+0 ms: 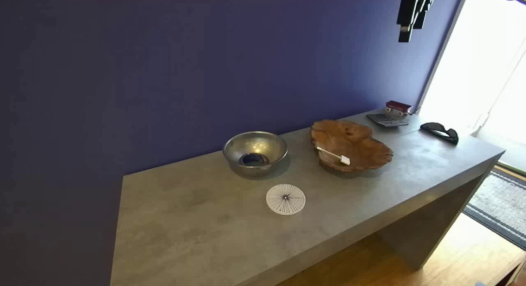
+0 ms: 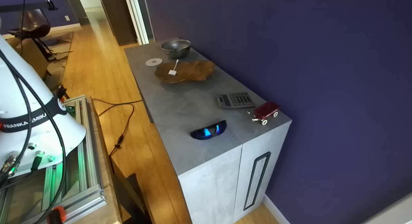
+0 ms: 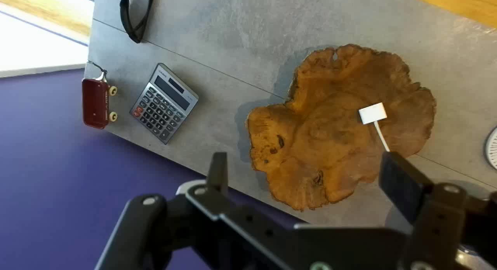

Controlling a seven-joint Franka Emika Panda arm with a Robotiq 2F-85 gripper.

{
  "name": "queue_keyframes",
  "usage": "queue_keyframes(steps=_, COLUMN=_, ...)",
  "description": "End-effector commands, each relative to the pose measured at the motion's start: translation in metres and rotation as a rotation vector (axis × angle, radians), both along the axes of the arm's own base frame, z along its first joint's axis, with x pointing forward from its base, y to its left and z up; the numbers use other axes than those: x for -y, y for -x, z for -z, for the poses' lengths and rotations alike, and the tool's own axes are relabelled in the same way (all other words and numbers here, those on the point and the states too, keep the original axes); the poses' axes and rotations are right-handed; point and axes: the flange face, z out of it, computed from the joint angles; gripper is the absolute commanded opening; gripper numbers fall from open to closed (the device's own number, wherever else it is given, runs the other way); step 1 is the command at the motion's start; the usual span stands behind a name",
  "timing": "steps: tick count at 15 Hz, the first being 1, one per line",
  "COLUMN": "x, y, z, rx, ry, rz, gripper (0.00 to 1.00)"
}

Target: Move the white circular object to the right

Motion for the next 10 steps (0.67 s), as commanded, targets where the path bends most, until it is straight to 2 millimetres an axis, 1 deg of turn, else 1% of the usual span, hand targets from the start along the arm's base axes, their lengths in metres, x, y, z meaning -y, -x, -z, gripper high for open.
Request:
queue_keyframes(steps=1, x=0.0, y=0.0, z=-0.001, rx=-0.001, ry=0.0, rz=0.0, gripper=1.0)
queue_keyframes(steps=2, x=-0.01, y=0.002, z=0.003, rx=-0.009, ry=0.0, rz=-0.028, gripper=1.0)
queue_keyframes(steps=4, x=-0.042, y=0.014, z=0.009, rx=-0.021, ry=-0.03, rz=-0.118, gripper=1.0)
queue_keyframes(steps=6, x=-0.082, y=0.03, z=0.014, rx=-0.025, ry=-0.07, rz=-0.237, gripper=1.0)
queue_keyframes(steps=8, x=-0.12, y=0.045, z=0.013, rx=-0.014, ry=-0.128, rz=-0.33, gripper=1.0)
queue_keyframes(steps=9, x=-0.137, y=0.052, z=0.015, rx=-0.001, ry=-0.149, rz=-0.383, gripper=1.0)
queue_keyframes(steps=10, x=-0.156, y=0.055, z=0.016, rx=0.027, ry=-0.173, rz=-0.431, gripper=1.0)
